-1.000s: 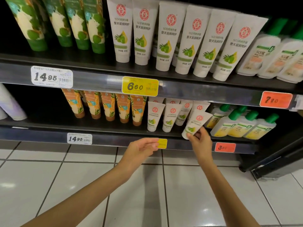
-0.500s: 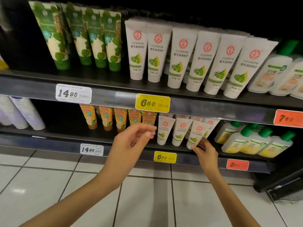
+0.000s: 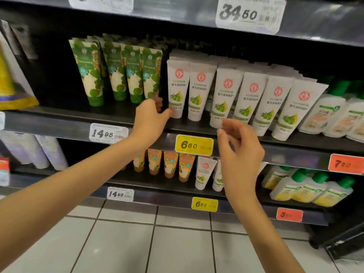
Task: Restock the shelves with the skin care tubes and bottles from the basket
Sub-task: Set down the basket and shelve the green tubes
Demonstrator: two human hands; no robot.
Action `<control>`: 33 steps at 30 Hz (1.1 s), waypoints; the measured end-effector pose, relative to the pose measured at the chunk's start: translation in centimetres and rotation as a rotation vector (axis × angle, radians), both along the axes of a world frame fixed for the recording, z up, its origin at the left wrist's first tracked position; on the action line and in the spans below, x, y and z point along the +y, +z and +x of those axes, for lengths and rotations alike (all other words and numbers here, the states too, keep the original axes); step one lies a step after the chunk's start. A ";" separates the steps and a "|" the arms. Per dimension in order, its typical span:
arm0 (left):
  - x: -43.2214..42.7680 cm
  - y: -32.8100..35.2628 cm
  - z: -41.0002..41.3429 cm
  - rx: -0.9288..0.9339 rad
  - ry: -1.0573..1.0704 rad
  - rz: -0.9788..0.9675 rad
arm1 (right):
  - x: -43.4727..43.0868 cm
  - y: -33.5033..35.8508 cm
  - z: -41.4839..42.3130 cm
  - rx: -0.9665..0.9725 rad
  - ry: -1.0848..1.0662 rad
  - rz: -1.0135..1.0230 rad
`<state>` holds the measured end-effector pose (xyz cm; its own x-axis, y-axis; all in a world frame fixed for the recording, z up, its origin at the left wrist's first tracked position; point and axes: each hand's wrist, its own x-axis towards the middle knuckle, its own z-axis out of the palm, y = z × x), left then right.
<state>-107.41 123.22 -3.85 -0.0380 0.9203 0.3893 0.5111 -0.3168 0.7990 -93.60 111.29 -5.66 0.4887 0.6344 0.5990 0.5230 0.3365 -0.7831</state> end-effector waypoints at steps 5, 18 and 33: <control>1.1 -0.5 1.2 -0.020 -0.072 -0.008 | 4.0 2.1 -3.1 -0.064 0.006 -0.263; 2.7 -1.0 0.8 -0.024 -0.171 0.040 | 8.0 1.2 -4.8 -0.040 -0.194 -0.396; 2.5 -0.6 0.4 -0.023 -0.210 -0.022 | 10.0 1.1 -5.4 -0.150 -0.329 -0.418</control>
